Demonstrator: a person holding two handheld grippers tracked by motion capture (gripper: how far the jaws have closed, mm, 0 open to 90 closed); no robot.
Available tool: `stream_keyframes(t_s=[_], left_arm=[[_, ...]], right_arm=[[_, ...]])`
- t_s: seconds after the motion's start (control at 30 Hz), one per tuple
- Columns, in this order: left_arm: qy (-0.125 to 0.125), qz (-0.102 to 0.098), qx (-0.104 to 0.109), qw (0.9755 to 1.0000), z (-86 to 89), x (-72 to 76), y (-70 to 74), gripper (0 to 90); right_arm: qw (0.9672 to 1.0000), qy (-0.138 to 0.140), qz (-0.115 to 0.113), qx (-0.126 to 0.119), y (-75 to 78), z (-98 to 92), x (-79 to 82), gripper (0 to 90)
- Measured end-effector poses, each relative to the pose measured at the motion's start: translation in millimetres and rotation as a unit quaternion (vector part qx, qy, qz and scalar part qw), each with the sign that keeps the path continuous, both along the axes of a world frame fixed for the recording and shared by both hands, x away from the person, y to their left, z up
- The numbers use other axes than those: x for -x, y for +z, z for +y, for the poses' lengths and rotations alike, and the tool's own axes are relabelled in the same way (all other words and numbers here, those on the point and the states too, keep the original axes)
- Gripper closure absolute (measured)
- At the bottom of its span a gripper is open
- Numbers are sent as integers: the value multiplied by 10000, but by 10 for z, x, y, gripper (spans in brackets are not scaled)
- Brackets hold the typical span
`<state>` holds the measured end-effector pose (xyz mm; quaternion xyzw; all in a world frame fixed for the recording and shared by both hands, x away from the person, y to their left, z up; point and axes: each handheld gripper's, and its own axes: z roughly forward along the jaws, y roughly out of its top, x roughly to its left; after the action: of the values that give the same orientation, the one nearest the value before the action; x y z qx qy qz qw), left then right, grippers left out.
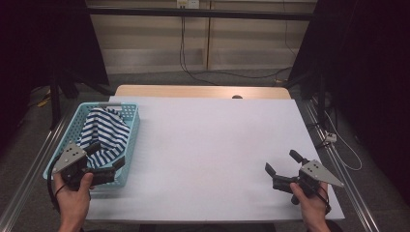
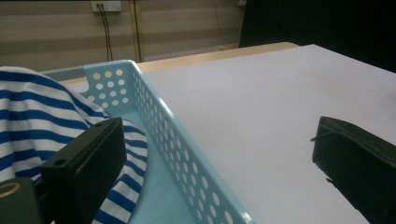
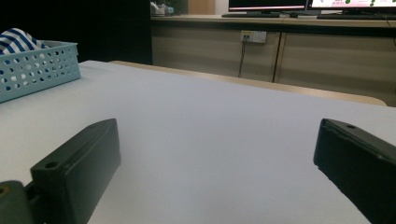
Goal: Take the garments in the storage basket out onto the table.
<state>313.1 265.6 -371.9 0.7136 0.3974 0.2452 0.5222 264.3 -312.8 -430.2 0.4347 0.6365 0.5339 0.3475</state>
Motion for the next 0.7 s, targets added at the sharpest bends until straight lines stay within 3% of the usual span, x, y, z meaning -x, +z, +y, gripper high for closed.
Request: stream_keyframes(t_s=[0.07, 0.23, 0.27, 0.33, 0.53, 0.6, 0.7], left_arm=[[-5, 22, 38, 10000, -19, -27, 38, 23], [-71, -16, -176, 9998, -76, -92, 114, 28], [-171, 116, -222, 9995, -87, -113, 144, 28], [-229, 85, -347, 9991, -92, -128, 176, 22], [-286, -65, -206, 9994, -54, -195, 234, 28], [-165, -23, -297, 9994, -30, -236, 244, 24], [15, 207, -286, 9994, 14, -344, 240, 28]], right_arm=[[10000, -5, 8, 12, 2, 0, 4, 1], [9999, 8, -53, 90, 22, 18, 51, 1], [10000, -18, -40, 74, 23, 24, 56, 1], [10000, -29, -43, 59, 23, 29, 60, 2], [9998, -83, -55, 154, 22, 34, 51, 1], [9999, -76, -46, 132, 21, 35, 52, 1], [9999, -67, -38, 99, 21, 37, 52, 1]])
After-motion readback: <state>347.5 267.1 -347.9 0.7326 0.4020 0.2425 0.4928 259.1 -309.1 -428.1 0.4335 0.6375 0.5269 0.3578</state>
